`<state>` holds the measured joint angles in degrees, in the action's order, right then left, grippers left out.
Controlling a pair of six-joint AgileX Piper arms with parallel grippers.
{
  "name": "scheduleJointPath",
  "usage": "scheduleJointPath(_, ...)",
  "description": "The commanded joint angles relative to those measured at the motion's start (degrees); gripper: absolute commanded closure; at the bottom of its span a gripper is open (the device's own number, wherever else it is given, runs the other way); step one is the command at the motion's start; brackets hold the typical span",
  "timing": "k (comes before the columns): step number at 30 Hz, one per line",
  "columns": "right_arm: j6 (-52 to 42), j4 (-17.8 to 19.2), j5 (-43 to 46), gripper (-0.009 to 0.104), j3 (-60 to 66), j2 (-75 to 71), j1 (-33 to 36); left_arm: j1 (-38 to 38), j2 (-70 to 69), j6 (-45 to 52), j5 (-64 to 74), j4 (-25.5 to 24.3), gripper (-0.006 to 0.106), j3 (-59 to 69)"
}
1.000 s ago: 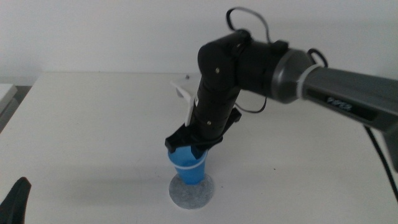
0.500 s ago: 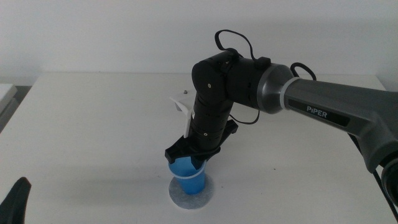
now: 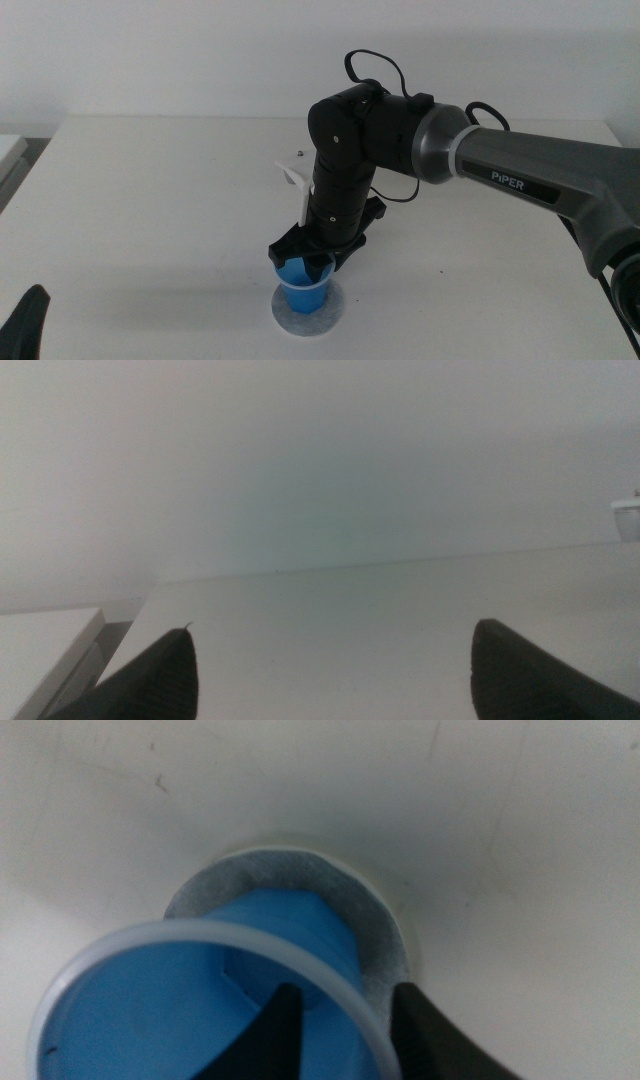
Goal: Place an empty cup on a cup mat.
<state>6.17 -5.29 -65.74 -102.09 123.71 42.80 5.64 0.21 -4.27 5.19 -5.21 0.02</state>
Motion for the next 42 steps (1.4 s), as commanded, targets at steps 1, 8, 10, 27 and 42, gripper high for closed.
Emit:
scheduleJointPath(1,-0.18,0.43,-0.48,0.065,-0.21,-0.95,0.09,0.1,-0.21,-0.16,-0.29,0.15,0.007,-0.02)
scheduleJointPath(8,-0.68,1.23,-0.34,0.024,-0.32,-7.66,-0.14,0.1,-0.21,-0.16,-0.29,0.15,0.007,-0.02)
scheduleJointPath(10,-0.68,2.45,-0.34,0.011,-0.32,-10.7,-0.53,0.1,-0.21,-0.16,-0.29,0.15,0.007,-0.02)
scheduleJointPath(27,-0.92,3.15,1.53,0.002,1.27,-36.86,-27.1,0.1,-0.21,-0.16,-0.29,0.15,0.007,-0.02)
scheduleJointPath(42,-1.27,2.03,23.17,0.002,36.98,-64.13,-39.16,0.1,-0.21,-0.16,-0.29,0.15,0.007,-0.02)
